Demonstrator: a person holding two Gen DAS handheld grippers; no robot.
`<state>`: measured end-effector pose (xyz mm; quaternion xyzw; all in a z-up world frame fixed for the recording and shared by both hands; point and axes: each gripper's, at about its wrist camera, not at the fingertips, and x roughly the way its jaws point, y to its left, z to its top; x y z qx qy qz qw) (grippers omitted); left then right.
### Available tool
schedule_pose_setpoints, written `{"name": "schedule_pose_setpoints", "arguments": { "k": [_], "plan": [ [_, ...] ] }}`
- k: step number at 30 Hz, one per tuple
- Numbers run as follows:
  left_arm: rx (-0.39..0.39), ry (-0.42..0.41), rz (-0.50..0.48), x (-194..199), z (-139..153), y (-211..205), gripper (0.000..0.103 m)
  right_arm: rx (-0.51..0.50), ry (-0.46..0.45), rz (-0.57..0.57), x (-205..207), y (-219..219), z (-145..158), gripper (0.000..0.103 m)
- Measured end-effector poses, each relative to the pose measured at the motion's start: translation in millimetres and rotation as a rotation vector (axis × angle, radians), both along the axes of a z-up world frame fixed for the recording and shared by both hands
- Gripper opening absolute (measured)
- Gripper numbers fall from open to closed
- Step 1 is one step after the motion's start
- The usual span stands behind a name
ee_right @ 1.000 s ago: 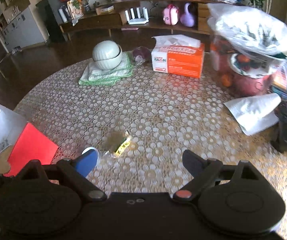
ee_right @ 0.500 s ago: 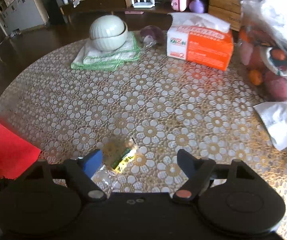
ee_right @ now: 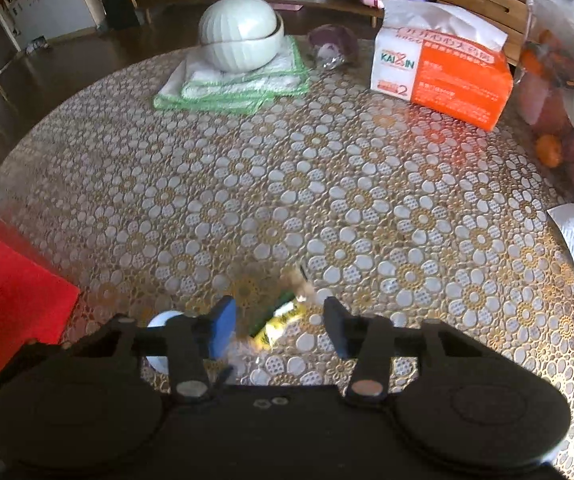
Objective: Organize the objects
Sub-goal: 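Grasp the small white cup with the left tool while the right tool grasps the yellow-labelled packet, then lift the white cup and yellow-labelled packet and carry them toward the red box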
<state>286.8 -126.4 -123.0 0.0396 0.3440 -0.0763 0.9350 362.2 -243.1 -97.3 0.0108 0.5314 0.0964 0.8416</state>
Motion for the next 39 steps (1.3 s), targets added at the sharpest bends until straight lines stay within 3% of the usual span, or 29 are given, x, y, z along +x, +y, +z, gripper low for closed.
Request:
{"name": "schedule_pose_setpoints", "arguments": {
  "k": [3,7,19,39],
  "plan": [
    [0.001,-0.010,-0.015,-0.5,-0.8,-1.2,0.064,0.012,0.005,0.005,0.2,1.3,-1.6,0.035],
    [-0.011,-0.012,-0.041,0.9,-0.2,-1.3,0.038,0.031,0.008,0.009,-0.7,3.1,-3.5,0.024],
    [-0.033,-0.014,-0.050,-9.2,9.0,9.2,0.038,0.102,-0.019,-0.025,-15.3,-21.5,9.8,0.020],
    [-0.098,-0.016,-0.194,-94.3,79.6,21.0,0.038,0.041,-0.088,0.068,-152.1,-41.8,83.6,0.020]
  ]
}}
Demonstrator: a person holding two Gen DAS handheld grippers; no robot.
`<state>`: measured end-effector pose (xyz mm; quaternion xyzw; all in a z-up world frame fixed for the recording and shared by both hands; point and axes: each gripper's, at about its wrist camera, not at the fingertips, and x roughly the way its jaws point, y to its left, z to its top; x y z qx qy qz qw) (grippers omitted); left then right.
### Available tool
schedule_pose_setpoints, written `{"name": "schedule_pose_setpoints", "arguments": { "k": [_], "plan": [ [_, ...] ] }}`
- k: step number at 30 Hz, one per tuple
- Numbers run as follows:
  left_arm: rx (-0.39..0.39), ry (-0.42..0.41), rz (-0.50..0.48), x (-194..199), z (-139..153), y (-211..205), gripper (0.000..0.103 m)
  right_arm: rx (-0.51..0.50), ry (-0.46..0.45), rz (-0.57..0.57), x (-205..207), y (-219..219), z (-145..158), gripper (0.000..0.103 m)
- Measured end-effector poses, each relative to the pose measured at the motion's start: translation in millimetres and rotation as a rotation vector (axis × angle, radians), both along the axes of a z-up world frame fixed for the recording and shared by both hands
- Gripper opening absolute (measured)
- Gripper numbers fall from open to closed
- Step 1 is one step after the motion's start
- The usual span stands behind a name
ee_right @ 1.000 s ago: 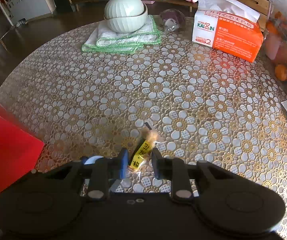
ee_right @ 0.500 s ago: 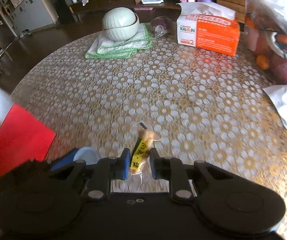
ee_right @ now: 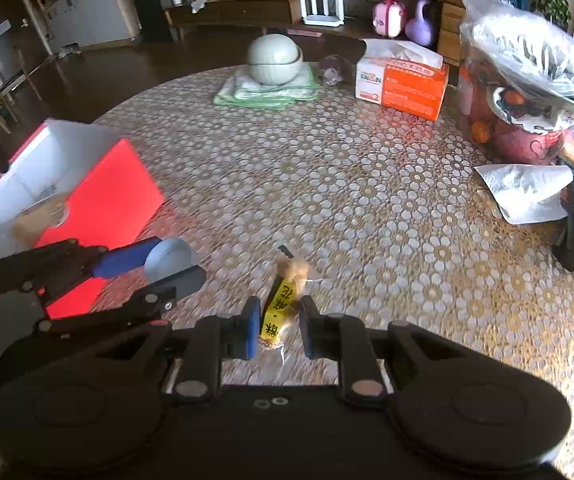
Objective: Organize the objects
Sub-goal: 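Lift the white cup and yellow-labelled packet and carry them toward the red box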
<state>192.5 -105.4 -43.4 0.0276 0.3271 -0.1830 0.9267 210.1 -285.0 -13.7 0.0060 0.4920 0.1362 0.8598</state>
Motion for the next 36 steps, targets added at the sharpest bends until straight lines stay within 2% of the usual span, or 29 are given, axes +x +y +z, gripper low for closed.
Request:
{"name": "schedule_pose_setpoints", "arguments": {
  "k": [9,16,28,36],
  "plan": [
    [-0.052,0.007,-0.037,-39.9,33.7,25.0,0.038,-0.013,-0.042,0.043,-48.5,20.3,28.6,0.020],
    [-0.032,-0.003,-0.084,-60.7,60.4,61.6,0.038,-0.028,-0.077,0.085,-74.2,47.1,50.7,0.020],
    [0.010,-0.021,0.004,-66.1,83.0,148.5,0.038,-0.011,-0.109,0.162,-77.4,107.2,65.7,0.020],
    [0.039,-0.037,0.077,-60.5,90.0,204.1,0.038,0.012,-0.101,0.218,-62.7,155.6,62.4,0.020]
  ]
}}
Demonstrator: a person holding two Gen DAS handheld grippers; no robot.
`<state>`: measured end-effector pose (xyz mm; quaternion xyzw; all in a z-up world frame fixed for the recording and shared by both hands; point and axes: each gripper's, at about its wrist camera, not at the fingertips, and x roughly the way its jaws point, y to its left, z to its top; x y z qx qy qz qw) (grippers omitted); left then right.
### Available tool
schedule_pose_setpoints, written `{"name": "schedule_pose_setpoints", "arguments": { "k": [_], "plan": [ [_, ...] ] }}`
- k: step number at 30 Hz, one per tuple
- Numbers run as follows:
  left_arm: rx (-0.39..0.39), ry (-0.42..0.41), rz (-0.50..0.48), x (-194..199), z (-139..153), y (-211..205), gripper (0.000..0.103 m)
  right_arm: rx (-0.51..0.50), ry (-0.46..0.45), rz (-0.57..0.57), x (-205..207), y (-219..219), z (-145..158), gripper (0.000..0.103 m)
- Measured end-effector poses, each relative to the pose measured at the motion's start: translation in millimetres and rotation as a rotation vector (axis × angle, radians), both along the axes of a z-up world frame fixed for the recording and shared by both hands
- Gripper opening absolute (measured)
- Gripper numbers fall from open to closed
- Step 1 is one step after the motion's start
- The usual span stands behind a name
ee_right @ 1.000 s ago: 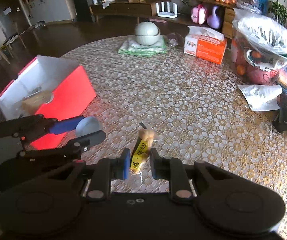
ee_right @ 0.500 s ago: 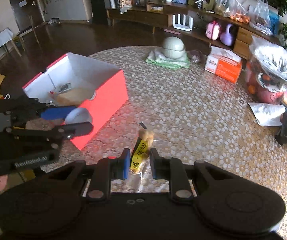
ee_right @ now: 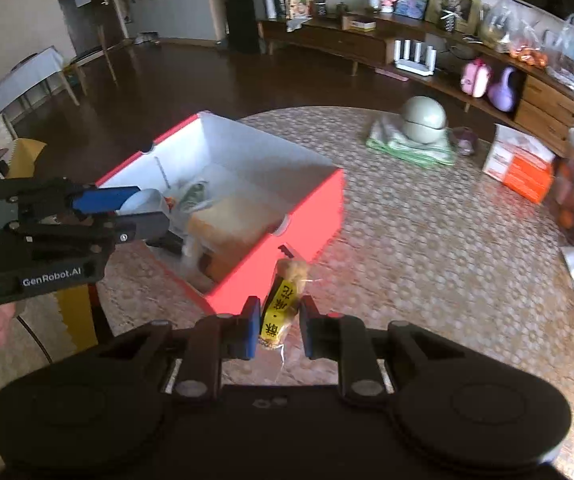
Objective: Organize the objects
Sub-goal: 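Lift the white cup and yellow-labelled packet and carry them toward the red box, then lower the cup and packet into the red box and open both tools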
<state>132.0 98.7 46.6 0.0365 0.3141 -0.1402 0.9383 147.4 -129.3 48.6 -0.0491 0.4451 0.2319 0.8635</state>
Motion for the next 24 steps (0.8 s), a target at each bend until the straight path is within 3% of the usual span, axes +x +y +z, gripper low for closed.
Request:
{"name": "schedule_pose_setpoints", "arguments": {
  "k": [14,24],
  "plan": [
    [0.073,0.043,0.134,46.0,-22.9,75.0,0.038,0.024,0.027,0.044,57.1,82.9,-23.3,0.020],
    [0.121,0.092,0.155,85.2,-57.4,85.9,0.038,0.062,0.061,0.021,113.5,123.0,-42.7,0.020]
  ]
}}
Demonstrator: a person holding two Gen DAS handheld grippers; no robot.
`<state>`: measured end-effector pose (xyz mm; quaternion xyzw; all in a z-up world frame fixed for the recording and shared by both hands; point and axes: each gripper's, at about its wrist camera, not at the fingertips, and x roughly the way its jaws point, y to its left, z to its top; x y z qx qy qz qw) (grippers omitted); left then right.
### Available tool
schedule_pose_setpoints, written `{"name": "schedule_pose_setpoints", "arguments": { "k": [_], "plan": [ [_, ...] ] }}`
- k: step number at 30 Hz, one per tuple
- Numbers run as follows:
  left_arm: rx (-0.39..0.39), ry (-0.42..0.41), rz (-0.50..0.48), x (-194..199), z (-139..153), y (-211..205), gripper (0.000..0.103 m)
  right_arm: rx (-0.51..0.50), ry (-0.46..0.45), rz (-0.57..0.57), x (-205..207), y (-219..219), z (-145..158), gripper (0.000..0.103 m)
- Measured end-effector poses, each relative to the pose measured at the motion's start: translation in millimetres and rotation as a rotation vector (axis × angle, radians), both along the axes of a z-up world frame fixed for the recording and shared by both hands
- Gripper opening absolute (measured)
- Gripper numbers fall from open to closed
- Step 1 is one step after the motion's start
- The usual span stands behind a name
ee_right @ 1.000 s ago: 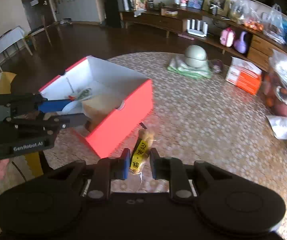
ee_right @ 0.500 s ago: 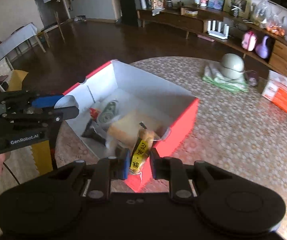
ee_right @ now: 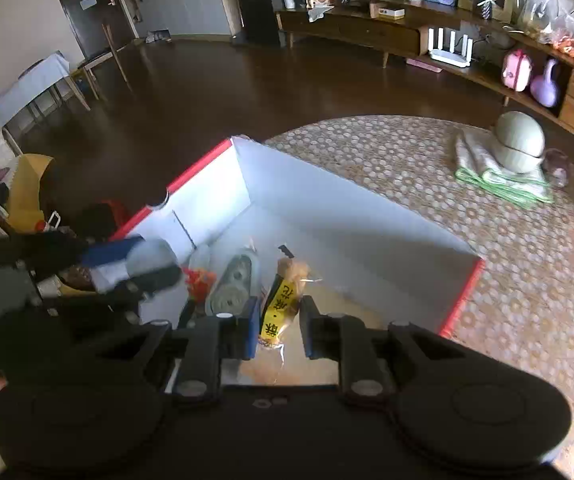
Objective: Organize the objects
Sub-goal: 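Lower the cup and packet into the red box and open both tools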
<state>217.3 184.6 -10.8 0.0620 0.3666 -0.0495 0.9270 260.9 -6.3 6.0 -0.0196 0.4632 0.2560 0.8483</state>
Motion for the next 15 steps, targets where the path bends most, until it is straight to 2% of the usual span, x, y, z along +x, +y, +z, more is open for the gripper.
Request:
{"name": "schedule_pose_setpoints", "arguments": {
  "k": [5,11,15],
  "plan": [
    [0.018,0.037,0.017,15.8,-16.5,1.9,0.038,0.005,0.043,0.021,18.5,16.3,-17.0,0.020],
    [0.032,0.083,0.034,25.9,-32.1,10.6,0.038,-0.045,0.064,0.044,25.9,31.3,-35.6,0.018],
    [0.023,0.108,0.035,27.7,-39.0,16.3,0.038,-0.036,0.072,0.046,25.7,31.0,-37.6,0.020]
  ]
}}
